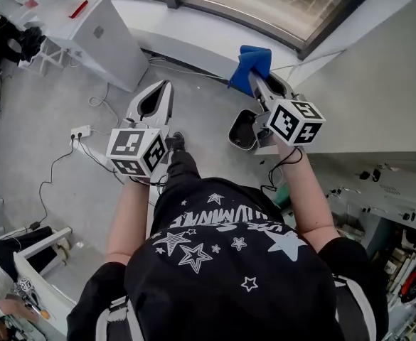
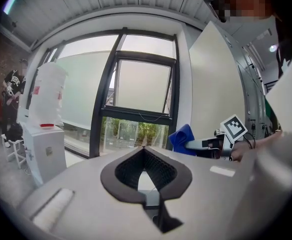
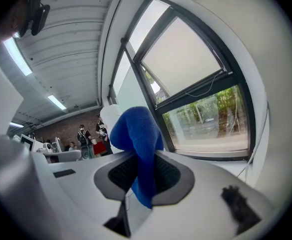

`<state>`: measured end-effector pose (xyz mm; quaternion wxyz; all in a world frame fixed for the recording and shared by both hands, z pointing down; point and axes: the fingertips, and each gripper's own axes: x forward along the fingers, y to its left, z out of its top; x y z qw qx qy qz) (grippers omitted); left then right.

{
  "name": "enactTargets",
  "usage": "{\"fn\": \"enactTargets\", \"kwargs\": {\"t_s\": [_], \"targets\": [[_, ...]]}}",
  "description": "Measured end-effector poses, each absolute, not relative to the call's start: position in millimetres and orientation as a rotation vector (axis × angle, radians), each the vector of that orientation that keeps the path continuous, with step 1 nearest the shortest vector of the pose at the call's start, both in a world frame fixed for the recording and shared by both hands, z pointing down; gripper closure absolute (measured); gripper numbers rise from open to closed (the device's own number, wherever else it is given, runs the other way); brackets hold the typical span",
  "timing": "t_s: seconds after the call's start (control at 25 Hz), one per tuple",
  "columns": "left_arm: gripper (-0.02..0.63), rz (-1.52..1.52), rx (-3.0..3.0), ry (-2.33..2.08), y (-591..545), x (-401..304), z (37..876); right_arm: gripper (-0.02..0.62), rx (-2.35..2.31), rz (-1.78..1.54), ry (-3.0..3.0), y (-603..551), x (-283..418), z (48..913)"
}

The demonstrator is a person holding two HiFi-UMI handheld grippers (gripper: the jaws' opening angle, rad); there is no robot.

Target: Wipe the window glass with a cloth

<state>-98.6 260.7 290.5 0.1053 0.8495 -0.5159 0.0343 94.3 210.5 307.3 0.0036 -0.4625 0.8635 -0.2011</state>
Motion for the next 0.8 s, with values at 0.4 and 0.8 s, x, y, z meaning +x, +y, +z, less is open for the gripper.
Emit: {"fn": "enactTargets", "kwargs": {"t_s": [0.4, 0.8], "targets": [[0.597, 0.099, 2.562, -1.389, 144.3, -144.4, 291.7, 0.522, -1.595, -0.608, 2.642, 106.1, 44.9, 302.3], [0.597, 0.105, 2.574, -1.285, 47.7, -207.3, 299.7, 0.521, -1.710, -0.656, 2.573, 29.1, -11.5, 311.1]]}}
